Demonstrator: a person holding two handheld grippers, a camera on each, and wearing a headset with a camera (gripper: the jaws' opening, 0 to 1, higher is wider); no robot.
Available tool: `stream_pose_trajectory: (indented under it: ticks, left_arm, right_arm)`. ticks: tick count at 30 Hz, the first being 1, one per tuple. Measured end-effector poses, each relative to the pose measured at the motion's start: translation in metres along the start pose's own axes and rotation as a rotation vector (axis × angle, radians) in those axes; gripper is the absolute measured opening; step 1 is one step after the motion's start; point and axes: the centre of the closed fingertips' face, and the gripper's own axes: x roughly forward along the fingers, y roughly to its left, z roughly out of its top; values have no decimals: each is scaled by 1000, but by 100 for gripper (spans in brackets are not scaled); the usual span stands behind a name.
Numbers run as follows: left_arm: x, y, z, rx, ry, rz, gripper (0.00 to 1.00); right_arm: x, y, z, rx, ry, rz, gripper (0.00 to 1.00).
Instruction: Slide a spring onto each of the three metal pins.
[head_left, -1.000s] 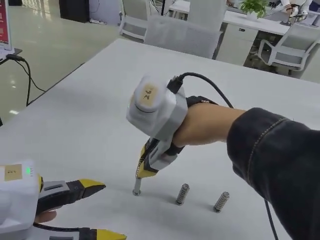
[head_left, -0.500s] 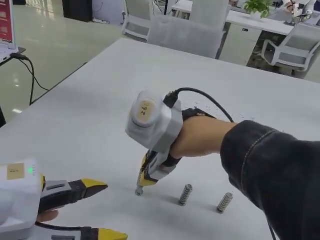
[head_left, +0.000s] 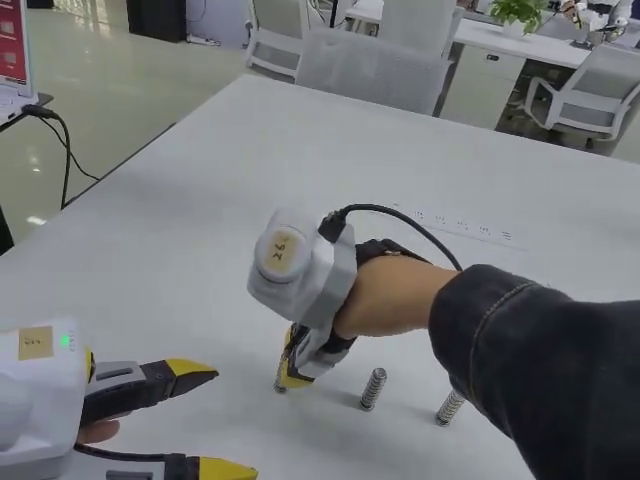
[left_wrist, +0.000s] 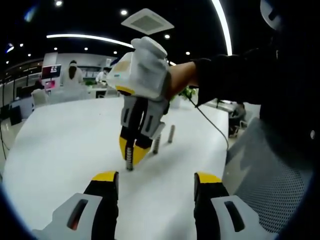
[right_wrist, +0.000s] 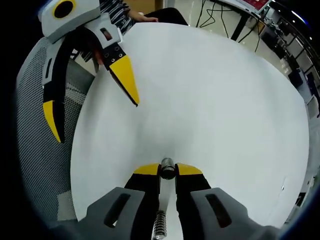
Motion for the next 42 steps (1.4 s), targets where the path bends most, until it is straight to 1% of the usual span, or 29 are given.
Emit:
stream_pose_trajectory:
  ticks: [11, 14, 19, 25, 31, 39, 42]
  left_arm:
    - [0, 0, 0, 1, 3, -1, 56]
    - [0, 0, 0, 1, 4, 0, 56]
    - [0, 0, -1, 0, 8, -2, 56]
    - [1, -1, -1, 2, 10, -6, 56]
    - [2, -2, 0, 2, 11, -9, 56]
    - [2, -2, 0, 2, 14, -10, 56]
    - [4, -3, 0, 4, 16, -14, 56]
  right_arm:
    - [1, 0, 0, 6, -3, 3, 9]
    - [1, 0, -1, 6, -5, 1, 14]
    - [0, -1, -3, 21, -11, -2, 18]
    - [-2, -1, -11, 45, -12, -9, 27]
    - [-2, 2, -19, 74, -17, -4, 33]
    - [-10, 1, -25, 138, -57, -15, 43]
    - [-12, 3, -28, 149, -64, -16, 44]
